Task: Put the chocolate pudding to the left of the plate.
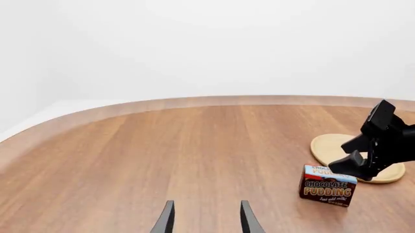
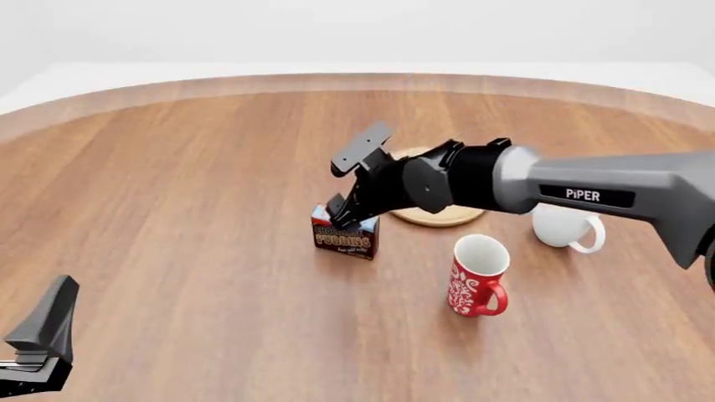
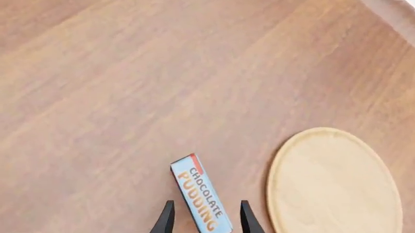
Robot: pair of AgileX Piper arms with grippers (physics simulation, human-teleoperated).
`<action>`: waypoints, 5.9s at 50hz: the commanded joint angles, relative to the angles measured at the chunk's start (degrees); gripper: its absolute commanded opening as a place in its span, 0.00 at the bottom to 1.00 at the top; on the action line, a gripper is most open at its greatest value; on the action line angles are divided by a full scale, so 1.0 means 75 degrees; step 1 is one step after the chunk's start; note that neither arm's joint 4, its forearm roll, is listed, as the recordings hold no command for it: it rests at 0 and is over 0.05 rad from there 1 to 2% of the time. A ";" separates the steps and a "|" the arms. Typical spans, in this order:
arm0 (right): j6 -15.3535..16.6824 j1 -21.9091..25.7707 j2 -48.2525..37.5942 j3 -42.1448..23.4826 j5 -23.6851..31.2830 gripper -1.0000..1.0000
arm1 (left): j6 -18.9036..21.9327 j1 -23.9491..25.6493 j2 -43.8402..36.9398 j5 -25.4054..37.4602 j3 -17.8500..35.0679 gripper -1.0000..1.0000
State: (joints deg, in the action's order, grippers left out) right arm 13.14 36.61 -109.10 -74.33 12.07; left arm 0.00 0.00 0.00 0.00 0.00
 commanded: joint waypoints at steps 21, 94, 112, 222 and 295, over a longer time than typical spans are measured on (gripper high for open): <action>-0.0176 -0.0087 -0.0250 0.0084 -0.0238 1.00 | 0.0000 0.0000 0.0000 0.0000 0.0000 1.00; -0.0233 -0.0060 -0.0994 -0.0116 -0.0420 1.00 | 0.0000 0.0000 0.0000 0.0000 0.0000 1.00; -0.0228 0.0110 -0.0829 0.0159 -0.0553 0.00 | 0.0000 0.0000 0.0000 0.0000 0.0000 1.00; 0.0111 -0.0592 -0.3163 -0.5420 0.2079 0.00 | 0.0000 0.0000 0.0000 0.0000 0.0000 1.00; -0.0054 -0.0759 -0.4103 -0.5464 0.1758 1.00 | 0.0000 0.0000 0.0000 0.0000 0.0000 1.00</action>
State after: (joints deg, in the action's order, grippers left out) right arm 12.51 31.14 -140.24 -116.22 25.39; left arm 0.00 0.00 0.00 0.00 0.00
